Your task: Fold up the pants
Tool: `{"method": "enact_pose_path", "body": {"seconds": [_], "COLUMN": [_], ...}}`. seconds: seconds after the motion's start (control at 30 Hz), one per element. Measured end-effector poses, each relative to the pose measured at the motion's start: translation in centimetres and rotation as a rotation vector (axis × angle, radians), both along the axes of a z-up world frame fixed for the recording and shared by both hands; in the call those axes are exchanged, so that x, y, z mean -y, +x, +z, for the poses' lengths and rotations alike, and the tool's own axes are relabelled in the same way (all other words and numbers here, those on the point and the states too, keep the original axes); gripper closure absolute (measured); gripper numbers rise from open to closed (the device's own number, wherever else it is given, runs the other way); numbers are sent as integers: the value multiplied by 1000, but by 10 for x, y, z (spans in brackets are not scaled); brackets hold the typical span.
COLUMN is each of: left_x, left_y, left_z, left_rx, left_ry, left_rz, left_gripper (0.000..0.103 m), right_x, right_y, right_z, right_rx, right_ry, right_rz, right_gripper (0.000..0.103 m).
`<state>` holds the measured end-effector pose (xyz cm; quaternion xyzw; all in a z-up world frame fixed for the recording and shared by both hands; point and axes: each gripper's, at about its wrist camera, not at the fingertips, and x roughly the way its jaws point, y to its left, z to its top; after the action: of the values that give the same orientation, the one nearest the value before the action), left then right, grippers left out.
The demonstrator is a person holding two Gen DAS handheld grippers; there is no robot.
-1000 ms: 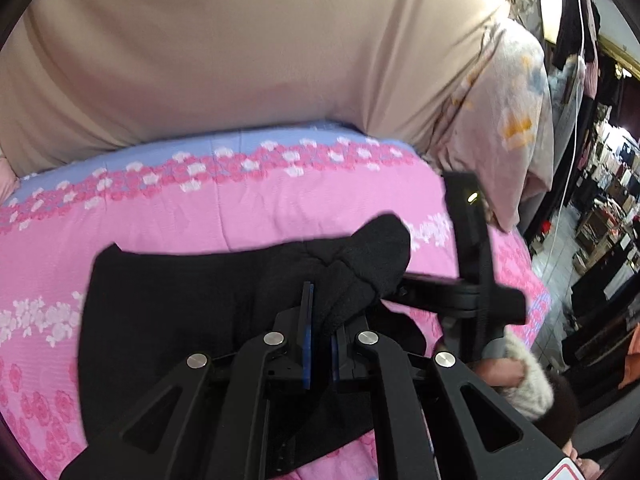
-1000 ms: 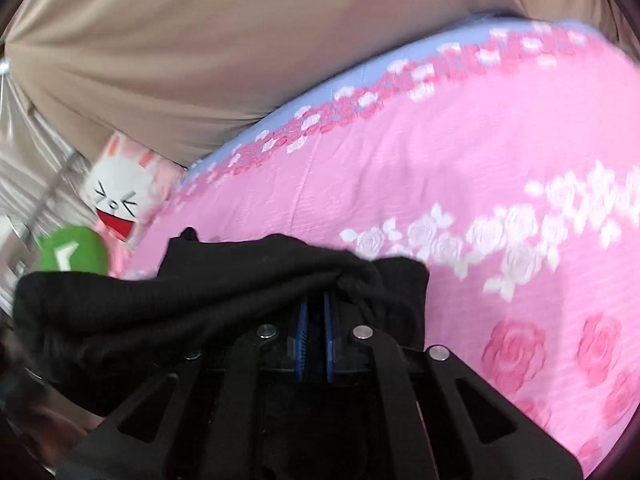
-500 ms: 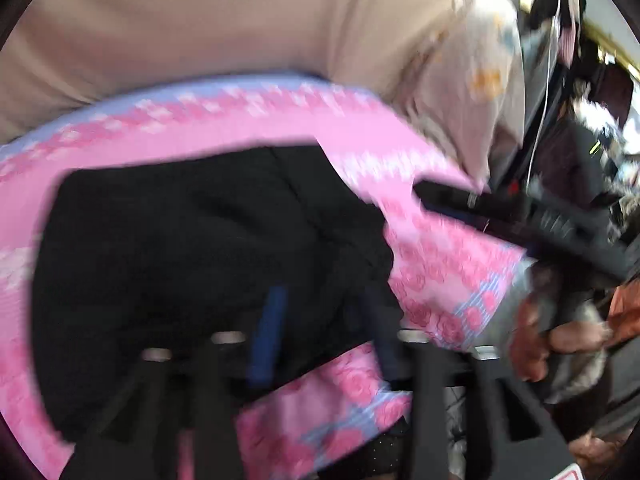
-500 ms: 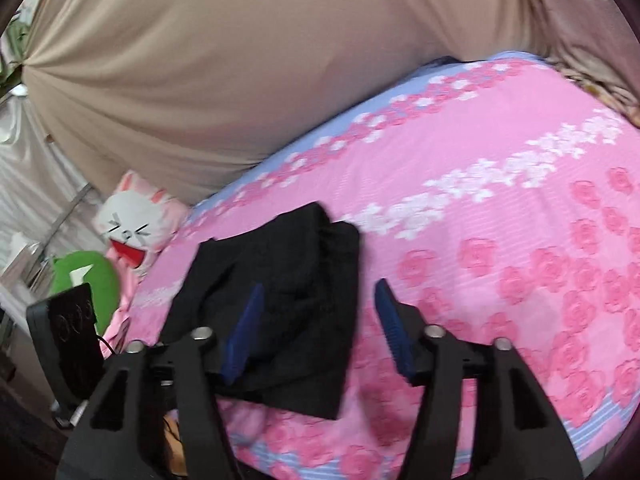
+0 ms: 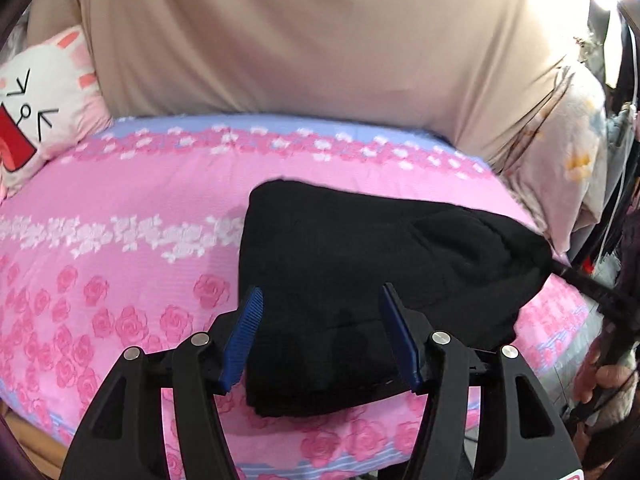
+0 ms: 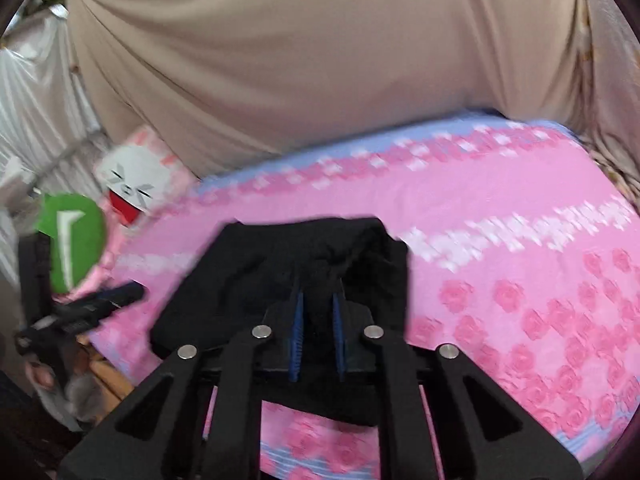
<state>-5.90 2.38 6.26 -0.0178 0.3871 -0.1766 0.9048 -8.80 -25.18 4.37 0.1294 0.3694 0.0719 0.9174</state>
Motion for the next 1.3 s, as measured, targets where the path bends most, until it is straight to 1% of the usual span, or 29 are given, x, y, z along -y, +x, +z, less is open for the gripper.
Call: {"method": "enact_pose_path", "body": {"seconds": [0.03,0.07,0.1,0.13,0.2,0.27,0.33,0.37,0.4,0.47,0.5,0.53,0.57,0.6,0.63,0.67,0.73,0.77,0.8,0.83,0.87,0.97,1.03,1.07,1.1,1.17,1.2,1.23,1.3], "left_x": [1,1,-2,-1,2,7,11,12,14,15,16,17,17,17,16,15,15,16,16,16,16,14,5,-1,-14,-35,-45,-57,-67], "left_y": [5,8,8,9,7,4,3,4,4,4,3,2,2,2,3,5,6,6,6,6,7,7,6,6,6,11,15,21,28], "left_z": [-7,-13,-18,-24,-28,-30,-32,-33,-34,-35,-35,-35,-35,-35,-36,-36,-36,-36,-36,-37,-36,-37,-35,-33,-30,-29,-32,-40,-51], "left_rx": [-19,-37,-56,-74,-79,-58,-47,-45,-43,-36,-33,-28,-22,-19,-24,-29,-28,-26,-27,-29,-29,-32,-38,-43,-58,-101,-132,-186,-243], "left_ry": [1,2,7,11,27,60,74,80,89,102,103,103,113,119,117,107,104,103,100,91,94,97,48,-2,-95,-237,-300,-379,-436], "left_rz": [3,1,3,4,-2,-2,4,7,12,15,11,7,15,14,10,11,9,9,10,4,6,9,7,-4,-21,-33,-39,-43,-31], "left_gripper": [45,45,45,45,45,44,42,41,40,40,38,38,38,38,38,38,37,37,37,36,36,35,35,35,34,27,26,26,26], "right_x": [3,9,12,13,6,-10,-26,-31,-32,-26,-18,-15,-17,-22,-29,-35,-44,-47,-45,-41,-37,-32,-24,-20,-12,5,15,21,35], "right_y": [7,6,3,-1,-10,-8,6,21,34,67,81,81,76,70,61,55,56,64,73,77,74,57,37,26,15,7,1,-1,-8], "right_z": [-22,-36,-33,-22,14,45,50,42,31,-10,-34,-32,-20,-8,8,17,13,-1,-19,-32,-31,-9,5,7,7,3,-3,-9,-26], "right_rx": [-66,-82,-69,-46,55,125,135,113,76,-46,-105,-91,-85,-57,1,25,15,-24,-77,-88,-68,-36,-3,3,0,-22,-47,-74,-125], "right_ry": [-6,32,69,78,15,-2,-29,-41,-58,-132,-127,-87,-63,-63,-58,-67,-105,-143,-176,-151,-126,-65,-29,-23,-7,44,100,152,288], "right_rz": [-8,-28,-41,-56,-75,-16,47,71,68,7,-16,-36,-54,-48,-27,-7,16,18,7,10,1,-16,-24,-37,-51,-66,-75,-77,-68], "right_gripper": [87,87,86,85,84,83,83,81,81,82,84,84,82,79,79,78,70,64,64,64,64,62,51,37,24,19,19,16,14]}}
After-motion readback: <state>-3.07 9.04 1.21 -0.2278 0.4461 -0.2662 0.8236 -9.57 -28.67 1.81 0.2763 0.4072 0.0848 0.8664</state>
